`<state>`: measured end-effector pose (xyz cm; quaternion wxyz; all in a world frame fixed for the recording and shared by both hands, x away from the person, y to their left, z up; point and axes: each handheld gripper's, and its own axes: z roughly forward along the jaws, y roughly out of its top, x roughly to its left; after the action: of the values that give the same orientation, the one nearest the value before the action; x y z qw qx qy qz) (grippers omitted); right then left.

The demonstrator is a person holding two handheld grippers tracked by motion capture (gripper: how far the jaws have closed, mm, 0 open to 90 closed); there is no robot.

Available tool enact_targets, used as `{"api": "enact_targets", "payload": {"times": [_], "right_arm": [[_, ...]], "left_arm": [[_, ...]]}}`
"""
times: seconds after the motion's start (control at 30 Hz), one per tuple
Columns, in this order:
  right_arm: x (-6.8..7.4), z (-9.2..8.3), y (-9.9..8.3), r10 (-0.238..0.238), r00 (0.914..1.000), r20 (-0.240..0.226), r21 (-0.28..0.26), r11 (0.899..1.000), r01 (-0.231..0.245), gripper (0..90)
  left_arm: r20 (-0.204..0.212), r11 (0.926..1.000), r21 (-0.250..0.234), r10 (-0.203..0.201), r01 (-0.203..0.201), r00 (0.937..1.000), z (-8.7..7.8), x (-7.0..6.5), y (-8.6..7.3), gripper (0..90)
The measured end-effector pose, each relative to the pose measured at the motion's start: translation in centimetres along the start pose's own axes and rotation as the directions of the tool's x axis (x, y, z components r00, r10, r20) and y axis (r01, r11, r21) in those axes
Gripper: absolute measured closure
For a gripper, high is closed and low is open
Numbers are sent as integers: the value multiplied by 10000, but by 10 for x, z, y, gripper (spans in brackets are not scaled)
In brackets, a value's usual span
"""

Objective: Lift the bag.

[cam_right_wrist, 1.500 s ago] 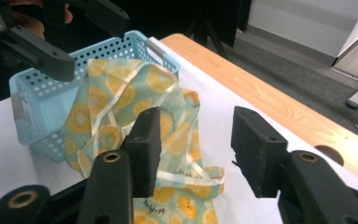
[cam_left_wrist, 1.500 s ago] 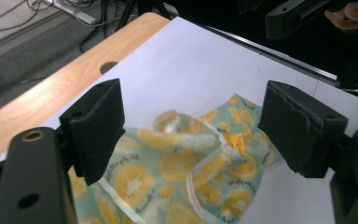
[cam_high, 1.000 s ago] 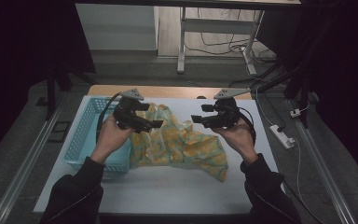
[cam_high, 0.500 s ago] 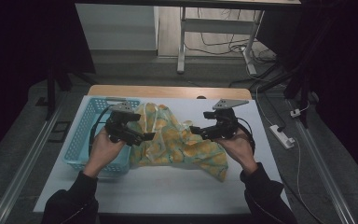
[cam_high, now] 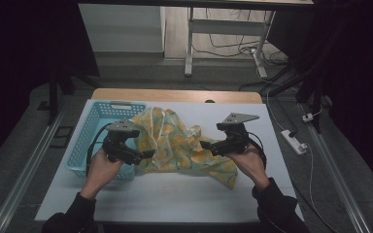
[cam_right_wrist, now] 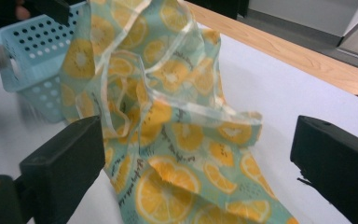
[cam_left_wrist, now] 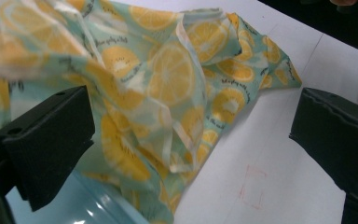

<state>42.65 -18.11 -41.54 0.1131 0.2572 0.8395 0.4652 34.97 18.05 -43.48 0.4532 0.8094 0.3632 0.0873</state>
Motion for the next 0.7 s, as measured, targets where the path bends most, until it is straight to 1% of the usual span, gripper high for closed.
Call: {"api": "enact_targets", "payload": {"times": [0.17,0.3,0.47,0.57,0.7], "right_arm": [[2,-5,-8,62,10000,-1,-35,10000,-62,5],[6,-11,-13,58,10000,61,-87,9999,-58,4],[12,-19,-23,21,9999,131,-96,10000,-20,0],[16,-26,-29,-16,9996,278,-95,10000,18,0],[21,-36,-43,-77,9984,563,-188,9998,87,0]], "left_arm": [[-313,10000,3,66,-66,9995,-9,-9,-12,0],[-396,9999,-121,-16,12,9992,-17,-14,-23,0],[-475,9996,-189,-208,199,9987,-26,-19,-39,0],[-327,9984,-337,-462,451,9984,-30,-20,-50,0],[-523,9975,-404,-602,581,9968,-38,-22,-63,0]]}}
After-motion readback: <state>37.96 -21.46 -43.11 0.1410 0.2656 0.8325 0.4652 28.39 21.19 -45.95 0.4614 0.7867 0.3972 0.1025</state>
